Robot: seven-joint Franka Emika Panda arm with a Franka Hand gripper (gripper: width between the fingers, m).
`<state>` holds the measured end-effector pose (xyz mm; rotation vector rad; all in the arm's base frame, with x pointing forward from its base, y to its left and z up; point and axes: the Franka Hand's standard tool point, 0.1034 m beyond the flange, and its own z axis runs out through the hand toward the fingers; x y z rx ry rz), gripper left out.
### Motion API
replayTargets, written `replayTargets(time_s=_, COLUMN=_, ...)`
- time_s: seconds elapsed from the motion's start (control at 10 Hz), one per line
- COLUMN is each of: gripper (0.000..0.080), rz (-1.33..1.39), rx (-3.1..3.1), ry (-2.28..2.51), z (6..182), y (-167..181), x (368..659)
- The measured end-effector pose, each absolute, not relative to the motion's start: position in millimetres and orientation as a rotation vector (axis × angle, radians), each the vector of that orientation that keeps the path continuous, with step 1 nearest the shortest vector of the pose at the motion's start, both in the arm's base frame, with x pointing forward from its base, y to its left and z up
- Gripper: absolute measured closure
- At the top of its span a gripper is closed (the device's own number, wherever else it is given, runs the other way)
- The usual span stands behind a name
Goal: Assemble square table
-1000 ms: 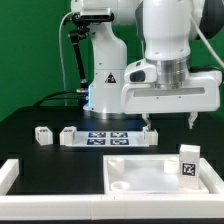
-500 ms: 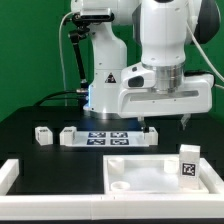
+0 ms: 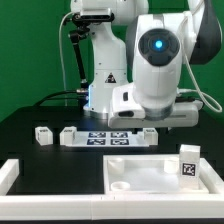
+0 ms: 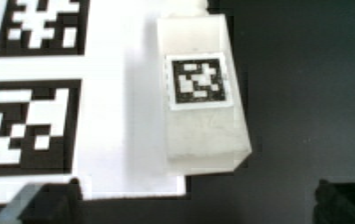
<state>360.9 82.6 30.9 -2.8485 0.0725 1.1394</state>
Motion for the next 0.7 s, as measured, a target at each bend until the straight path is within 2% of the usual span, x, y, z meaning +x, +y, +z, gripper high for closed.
replayTargets(time_s=0.2, gripper=0.015, rz=1.306, rx=-2.774, ry=0.085, z=26.3, y=81, x=359)
replayTargets(time_s=0.4, gripper=0.015, rz=1.276, rx=-2.813, ry=0.15, z=13.0, y=100, x=350)
replayTargets(time_s=0.7, gripper=0.015, rz=1.276, rx=-2.805, ry=0.139, z=13.2, y=99, x=349)
